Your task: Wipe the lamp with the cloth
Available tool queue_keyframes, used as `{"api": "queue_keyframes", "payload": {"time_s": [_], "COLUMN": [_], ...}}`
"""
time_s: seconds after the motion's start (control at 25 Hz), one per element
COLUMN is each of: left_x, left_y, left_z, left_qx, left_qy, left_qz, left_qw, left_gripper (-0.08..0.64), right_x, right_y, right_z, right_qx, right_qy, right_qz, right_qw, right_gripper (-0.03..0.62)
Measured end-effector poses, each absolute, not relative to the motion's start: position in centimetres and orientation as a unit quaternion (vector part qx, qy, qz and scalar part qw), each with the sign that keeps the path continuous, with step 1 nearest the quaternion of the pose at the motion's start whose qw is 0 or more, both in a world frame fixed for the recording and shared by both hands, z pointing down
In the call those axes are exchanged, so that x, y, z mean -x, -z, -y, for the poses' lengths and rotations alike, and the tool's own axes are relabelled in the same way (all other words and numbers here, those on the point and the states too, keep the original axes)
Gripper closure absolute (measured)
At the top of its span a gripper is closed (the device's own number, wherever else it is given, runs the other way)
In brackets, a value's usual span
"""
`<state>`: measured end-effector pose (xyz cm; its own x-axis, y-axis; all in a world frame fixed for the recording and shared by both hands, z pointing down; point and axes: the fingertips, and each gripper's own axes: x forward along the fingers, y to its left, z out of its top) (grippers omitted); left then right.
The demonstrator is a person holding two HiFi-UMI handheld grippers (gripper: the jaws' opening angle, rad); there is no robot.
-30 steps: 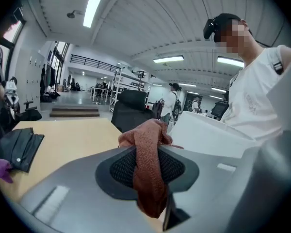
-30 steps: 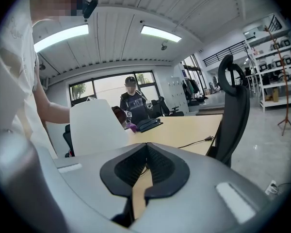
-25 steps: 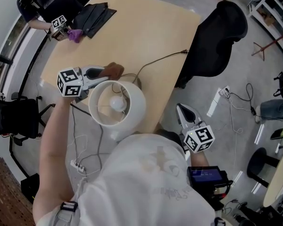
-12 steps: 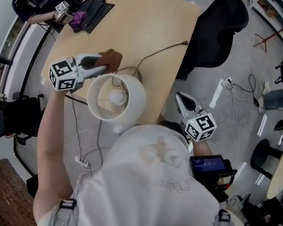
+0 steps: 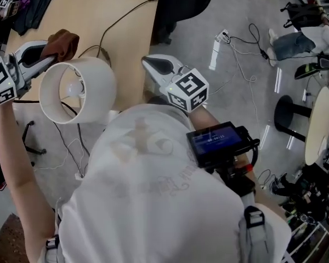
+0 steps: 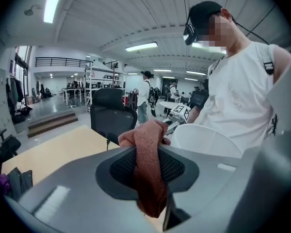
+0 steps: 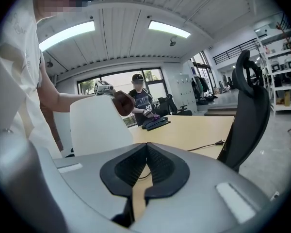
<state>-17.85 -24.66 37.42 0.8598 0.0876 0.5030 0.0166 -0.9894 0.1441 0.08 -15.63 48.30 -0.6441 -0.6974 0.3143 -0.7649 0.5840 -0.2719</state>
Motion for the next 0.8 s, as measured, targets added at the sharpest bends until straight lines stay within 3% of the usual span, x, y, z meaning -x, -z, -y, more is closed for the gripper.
{"api": "queue_keyframes", "payload": {"time_s": [0.48,0.8], "left_x": [16.8,16.6], "left_y": [-45.6,-43.5], "left_z": [24.2,25.6], "left_qx": [-0.940,-0.945], "left_qy": [-0.320,-0.322], "left_qz": [-0.040,-0.018], "left_qw": [0.109,0.048], "left_gripper": [0.454,0.454], "right_x": [0.0,-0.2], "right_y": [-48.4,-48.1], "right_z": [15.7,16.2], "right_qx": [-0.412,-0.415], "right_qy": [-0.201,-0.201], "right_qz": [0.884,0.882], "right_qw": [0.092,0.094], "right_gripper": [0.580,0.580]}}
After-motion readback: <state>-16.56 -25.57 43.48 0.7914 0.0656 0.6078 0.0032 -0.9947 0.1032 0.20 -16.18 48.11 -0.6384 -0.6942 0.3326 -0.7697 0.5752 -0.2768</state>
